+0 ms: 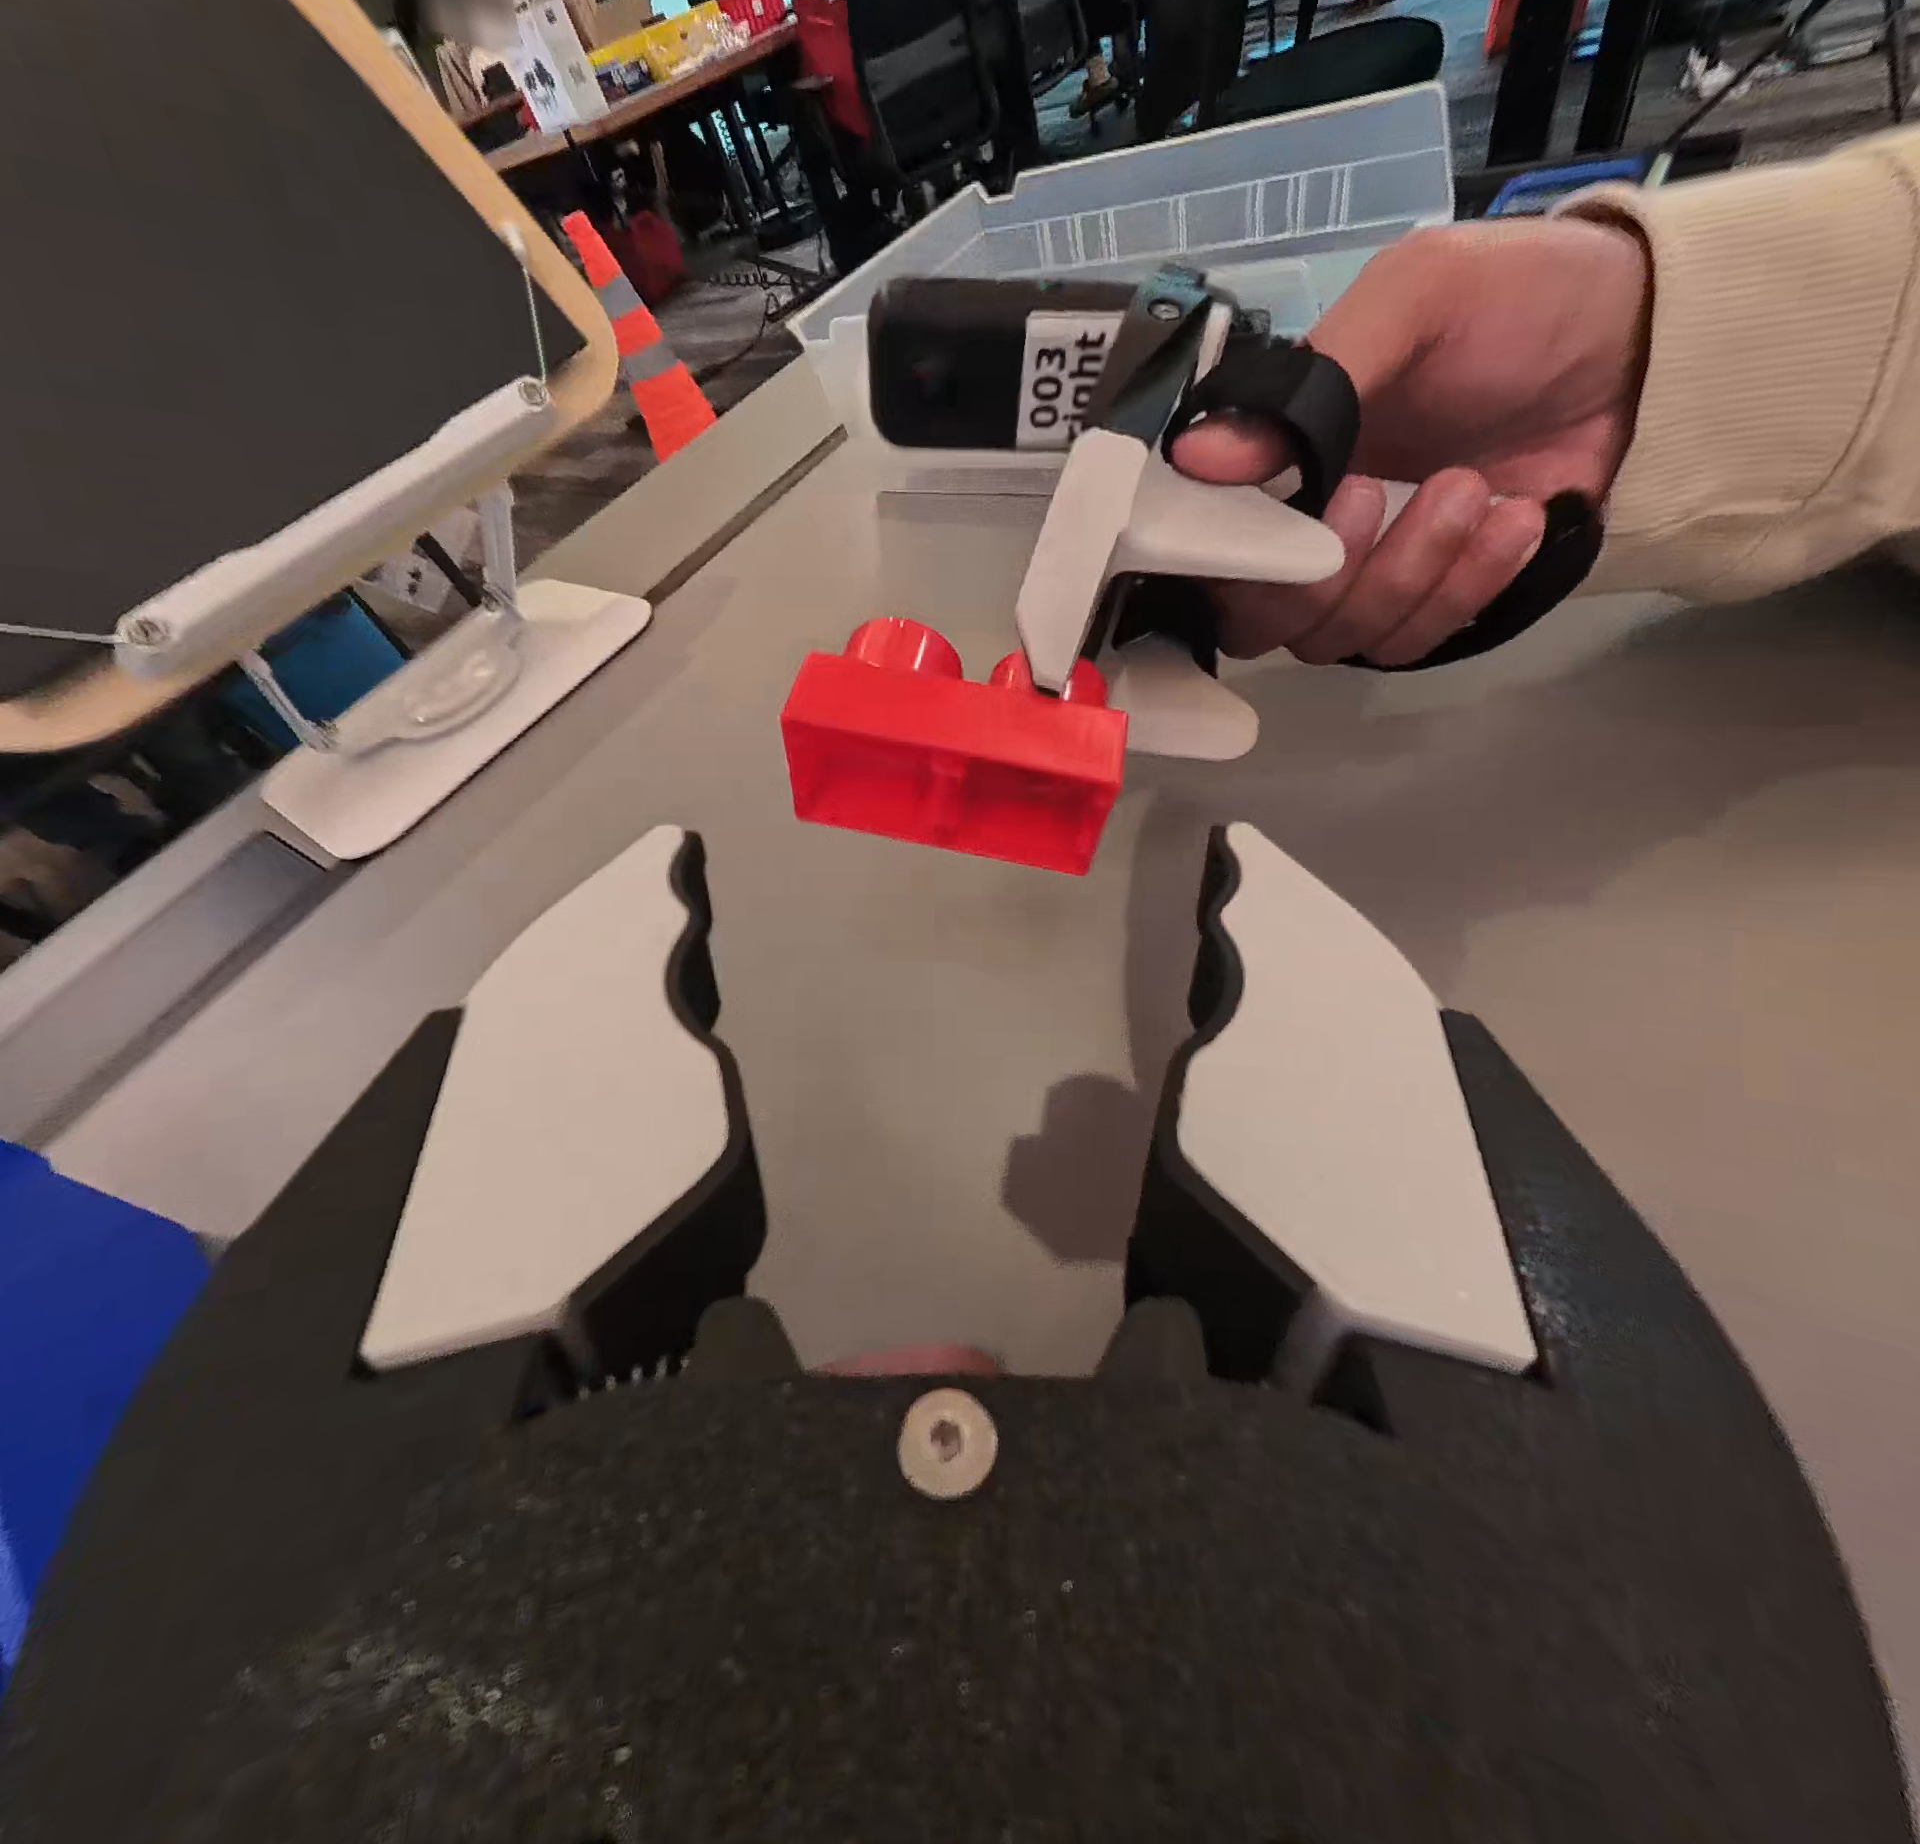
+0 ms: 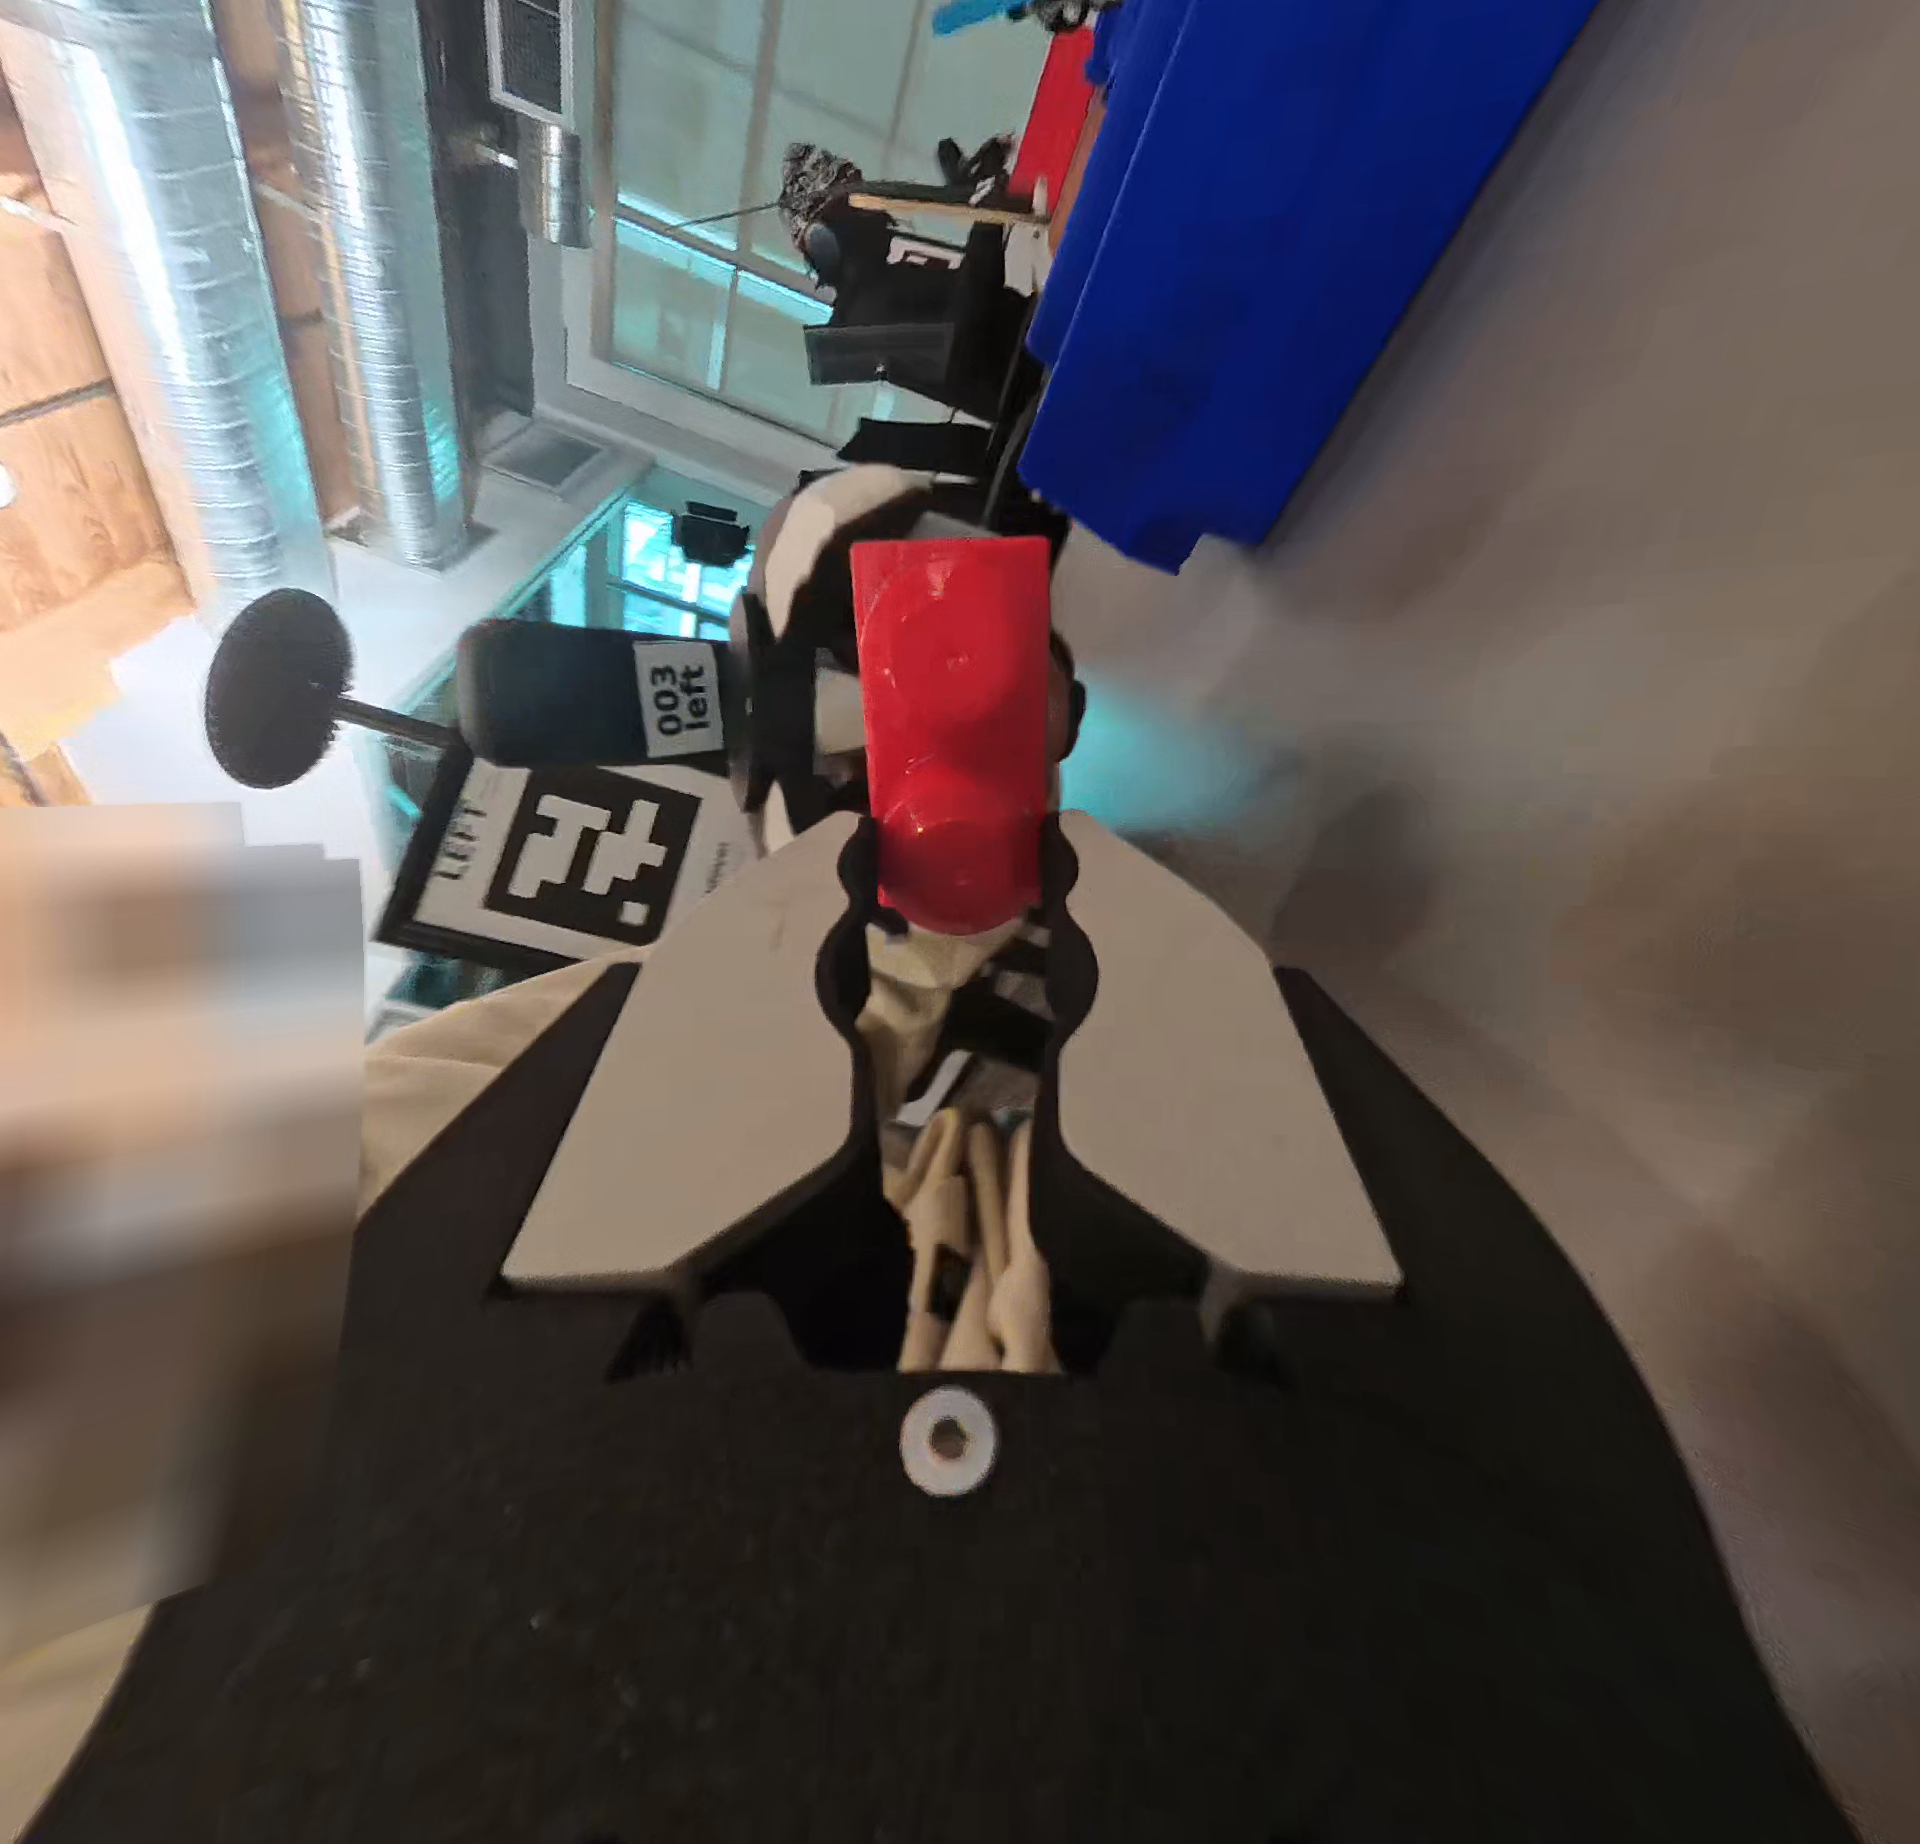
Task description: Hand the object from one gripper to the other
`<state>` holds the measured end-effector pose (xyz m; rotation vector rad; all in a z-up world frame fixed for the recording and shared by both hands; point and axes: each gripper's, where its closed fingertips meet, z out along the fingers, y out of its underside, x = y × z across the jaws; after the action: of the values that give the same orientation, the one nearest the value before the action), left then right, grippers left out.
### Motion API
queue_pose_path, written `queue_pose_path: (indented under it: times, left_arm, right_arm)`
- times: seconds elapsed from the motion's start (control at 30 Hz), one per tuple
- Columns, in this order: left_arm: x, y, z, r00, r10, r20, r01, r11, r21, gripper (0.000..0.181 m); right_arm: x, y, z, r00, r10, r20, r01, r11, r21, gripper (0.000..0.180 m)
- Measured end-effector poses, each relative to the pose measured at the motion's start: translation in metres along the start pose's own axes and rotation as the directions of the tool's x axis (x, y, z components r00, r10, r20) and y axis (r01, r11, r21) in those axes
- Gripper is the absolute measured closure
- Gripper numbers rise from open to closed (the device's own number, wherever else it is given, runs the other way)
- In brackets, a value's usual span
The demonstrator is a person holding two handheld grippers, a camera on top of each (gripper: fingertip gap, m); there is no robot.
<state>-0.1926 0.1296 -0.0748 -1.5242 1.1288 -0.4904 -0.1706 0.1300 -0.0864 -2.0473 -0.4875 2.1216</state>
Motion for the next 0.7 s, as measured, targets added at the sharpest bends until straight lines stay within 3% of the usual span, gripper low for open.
queue_pose_path:
  times: [0.27, 0.47, 0.53, 0.6, 0.63, 0.7]
  left_arm:
    - [0.016, 0.003, 0.001, 0.994, 0.109, -0.023, -0.109, 0.994, -0.023, 0.101]
    - [0.011, 0.003, -0.001, 0.992, 0.128, -0.011, -0.128, 0.991, -0.049, 0.106]
    - [0.005, 0.005, -0.001, 0.985, 0.168, 0.040, -0.164, 0.983, -0.080, 0.106]
    - [-0.006, 0.010, -0.001, 0.966, 0.233, 0.113, -0.218, 0.967, -0.131, 0.107]
    - [-0.011, 0.014, -0.001, 0.949, 0.278, 0.148, -0.253, 0.953, -0.167, 0.106]
    - [-0.020, 0.020, 0.000, 0.900, 0.382, 0.211, -0.332, 0.913, -0.238, 0.106]
  right_arm:
    - [-0.013, 0.025, 0.026, 0.960, 0.206, 0.190, -0.185, 0.975, -0.124, 0.150]
    - [-0.016, 0.025, 0.026, 0.970, 0.122, 0.212, -0.099, 0.988, -0.117, 0.143]
    - [-0.012, 0.019, 0.020, 0.990, 0.020, 0.137, -0.009, 0.997, -0.083, 0.130]
    - [0.004, 0.005, 0.008, 0.988, -0.141, -0.065, 0.139, 0.990, -0.034, 0.125]
    - [0.013, -0.006, 0.000, 0.951, -0.231, -0.203, 0.234, 0.972, -0.008, 0.121]
    - [0.019, -0.024, -0.010, 0.799, -0.406, -0.444, 0.446, 0.895, -0.015, 0.109]
